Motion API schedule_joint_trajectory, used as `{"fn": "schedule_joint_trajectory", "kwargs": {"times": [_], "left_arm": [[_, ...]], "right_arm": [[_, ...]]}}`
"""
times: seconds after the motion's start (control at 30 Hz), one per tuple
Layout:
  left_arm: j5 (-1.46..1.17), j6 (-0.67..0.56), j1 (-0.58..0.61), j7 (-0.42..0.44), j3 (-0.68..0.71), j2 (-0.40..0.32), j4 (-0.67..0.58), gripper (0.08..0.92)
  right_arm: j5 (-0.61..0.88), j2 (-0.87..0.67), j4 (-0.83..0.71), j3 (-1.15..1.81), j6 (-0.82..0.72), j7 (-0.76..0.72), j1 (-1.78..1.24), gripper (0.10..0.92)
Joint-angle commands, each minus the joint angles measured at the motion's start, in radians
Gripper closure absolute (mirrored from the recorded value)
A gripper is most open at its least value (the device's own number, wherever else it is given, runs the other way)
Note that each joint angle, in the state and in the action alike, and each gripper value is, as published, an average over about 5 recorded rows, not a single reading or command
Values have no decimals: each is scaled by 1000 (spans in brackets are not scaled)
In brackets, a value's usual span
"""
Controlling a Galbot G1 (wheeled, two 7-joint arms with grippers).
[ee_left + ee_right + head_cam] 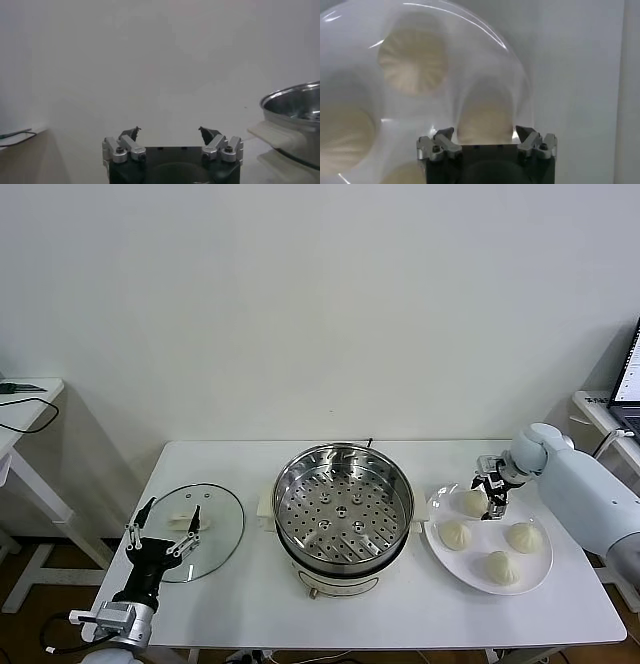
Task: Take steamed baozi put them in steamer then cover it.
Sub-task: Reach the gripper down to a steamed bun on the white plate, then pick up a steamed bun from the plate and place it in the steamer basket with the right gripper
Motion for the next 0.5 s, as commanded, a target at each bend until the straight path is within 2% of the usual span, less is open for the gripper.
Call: {"fn": "schedule_joint_trajectory", "kwargs": {"times": [0.03, 0.3, 0.5], "left_arm": [[1, -1, 0, 0, -1, -1, 0, 177], [1, -1, 2, 0, -1, -3, -1, 177], [1, 1, 5, -2, 2, -2, -11, 177]], "right_arm": [[-9, 10, -10, 2, 1, 0, 1, 302], [4, -14, 24, -3, 11, -2, 3, 321], [122, -137, 169, -91, 43, -30, 65, 321]]}}
